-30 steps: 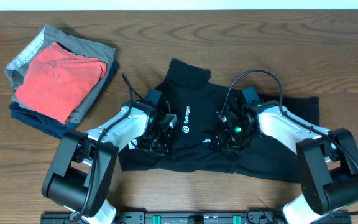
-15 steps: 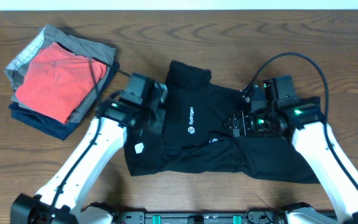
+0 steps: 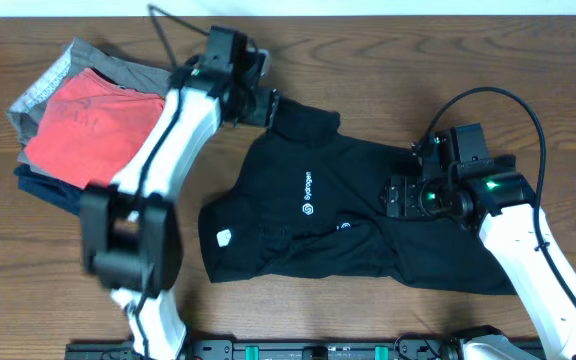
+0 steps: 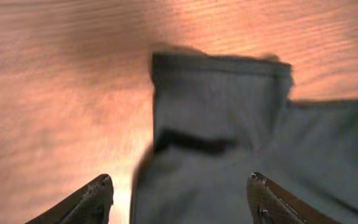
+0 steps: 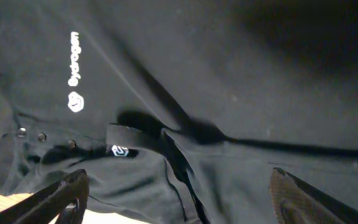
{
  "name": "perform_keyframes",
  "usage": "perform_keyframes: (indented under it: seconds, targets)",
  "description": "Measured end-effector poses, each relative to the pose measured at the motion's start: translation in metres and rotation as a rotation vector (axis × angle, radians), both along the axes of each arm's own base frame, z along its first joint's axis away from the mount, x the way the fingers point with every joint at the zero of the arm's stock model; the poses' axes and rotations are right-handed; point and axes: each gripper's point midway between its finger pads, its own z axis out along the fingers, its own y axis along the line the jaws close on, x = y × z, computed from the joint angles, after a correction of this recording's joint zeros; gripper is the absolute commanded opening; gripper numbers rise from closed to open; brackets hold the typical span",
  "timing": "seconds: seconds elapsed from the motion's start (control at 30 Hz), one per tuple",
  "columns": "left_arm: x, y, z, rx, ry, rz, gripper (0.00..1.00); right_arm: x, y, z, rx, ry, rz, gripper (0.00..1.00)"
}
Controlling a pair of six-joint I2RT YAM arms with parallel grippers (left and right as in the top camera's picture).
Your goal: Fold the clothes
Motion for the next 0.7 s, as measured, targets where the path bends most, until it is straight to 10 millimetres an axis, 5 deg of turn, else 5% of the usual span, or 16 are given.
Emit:
perform_keyframes:
  seconds: [0.3,0.57,0.67,0.7]
  targets:
    - [0.039,-0.02,-0.073,-0.026,0.025,-0.07,0.71,0.0,-0.012,-0.003,-0.042,0.02,-0.098,0.91]
    - [0.054,-0.03,-0.093,-0.049,-0.017,-0.092,0.7,0.001,-0.015,-0.004,-0.051,0.025,-0.139,0.91]
    - [0.055,-0.035,-0.094,-0.049,-0.022,-0.106,0.44,0.001,-0.015,-0.004,-0.05,0.026,-0.143,0.9]
    - [0.054,-0.038,-0.095,-0.05,-0.019,-0.109,0.21,0.001,-0.016,-0.004,-0.053,0.025,-0.144,0.9]
